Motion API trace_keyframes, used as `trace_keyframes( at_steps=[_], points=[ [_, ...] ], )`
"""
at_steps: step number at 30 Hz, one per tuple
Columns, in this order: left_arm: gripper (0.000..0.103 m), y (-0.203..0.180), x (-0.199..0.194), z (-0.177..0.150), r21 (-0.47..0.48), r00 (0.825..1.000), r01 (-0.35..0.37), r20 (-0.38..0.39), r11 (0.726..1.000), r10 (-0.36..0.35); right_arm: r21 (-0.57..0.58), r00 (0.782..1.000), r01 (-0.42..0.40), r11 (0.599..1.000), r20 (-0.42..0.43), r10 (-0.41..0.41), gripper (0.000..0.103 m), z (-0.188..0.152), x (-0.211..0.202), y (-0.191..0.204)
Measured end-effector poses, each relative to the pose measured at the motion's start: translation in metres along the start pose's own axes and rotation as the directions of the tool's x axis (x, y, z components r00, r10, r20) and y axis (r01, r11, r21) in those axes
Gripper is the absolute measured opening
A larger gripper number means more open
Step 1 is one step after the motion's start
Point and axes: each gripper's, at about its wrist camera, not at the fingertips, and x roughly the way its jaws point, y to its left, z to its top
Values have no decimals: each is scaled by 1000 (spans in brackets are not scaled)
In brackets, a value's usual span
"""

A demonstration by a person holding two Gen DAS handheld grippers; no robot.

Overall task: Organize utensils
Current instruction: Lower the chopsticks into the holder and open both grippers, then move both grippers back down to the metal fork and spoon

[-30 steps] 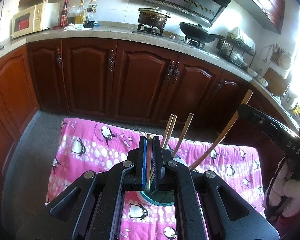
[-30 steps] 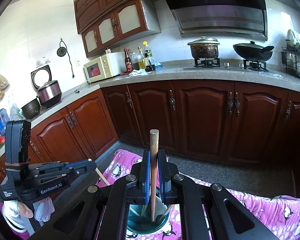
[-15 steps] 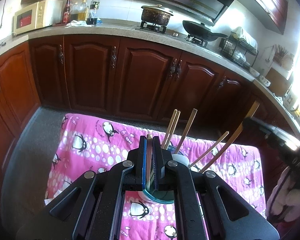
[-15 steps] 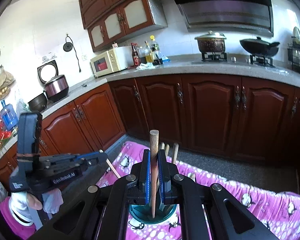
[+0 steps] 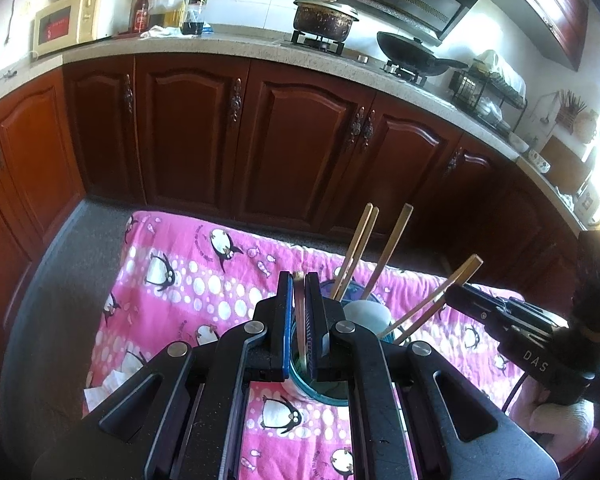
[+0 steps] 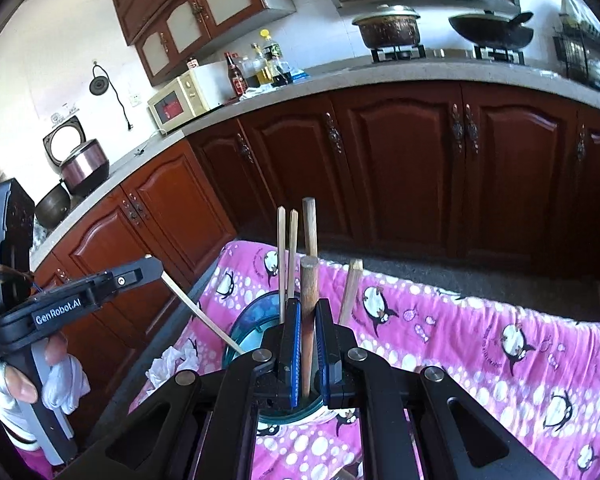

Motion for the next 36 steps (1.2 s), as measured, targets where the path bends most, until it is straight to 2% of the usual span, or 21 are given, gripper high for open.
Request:
trace_keyframes(
  at_steps=[3,5,6,7,8,10,11,19,23,36],
  points=[
    [7,0,2,-2,-6,1000,1,-8,1000,-1,32,1000,-2,999,-11,2,7,-1,2,-5],
    [15,1,3,-3,-11,1000,1,-14,1000,-1,51,1000,-5,999,-18,6,7,-2,1,-10],
    [22,1,3,-3,-14,1000,3,-17,1000,-3,56,1000,-4,998,-17,5,9,-2,1,-12],
    [29,1,3,-4,-17,1000,6,-20,1000,-7,57,1000,0,998,-17,1,12,-3,-1,-11],
    [32,1,3,-4,-18,1000,10,-20,1000,-10,58,1000,0,998,-19,1,14,-4,-2,-12],
    [40,0,1,-6,-19,1000,11,-19,1000,-11,62,1000,-2,998,-17,3,24,-5,-4,-12],
    [41,0,0,-6,-18,1000,9,-20,1000,-9,64,1000,-4,998,-18,5,24,-6,-5,-12],
    [45,-6,-16,-11,-12,1000,16,-10,1000,-17,70,1000,-10,998,-20,12,26,-11,-15,-10],
    [45,-13,-33,-13,20,999,-29,45,999,28,62,1000,-10,998,-12,10,29,-18,-27,-9],
    [45,-23,-59,-25,32,996,-53,80,998,51,51,1000,7,999,-13,-7,31,-39,-56,-8]
  ],
)
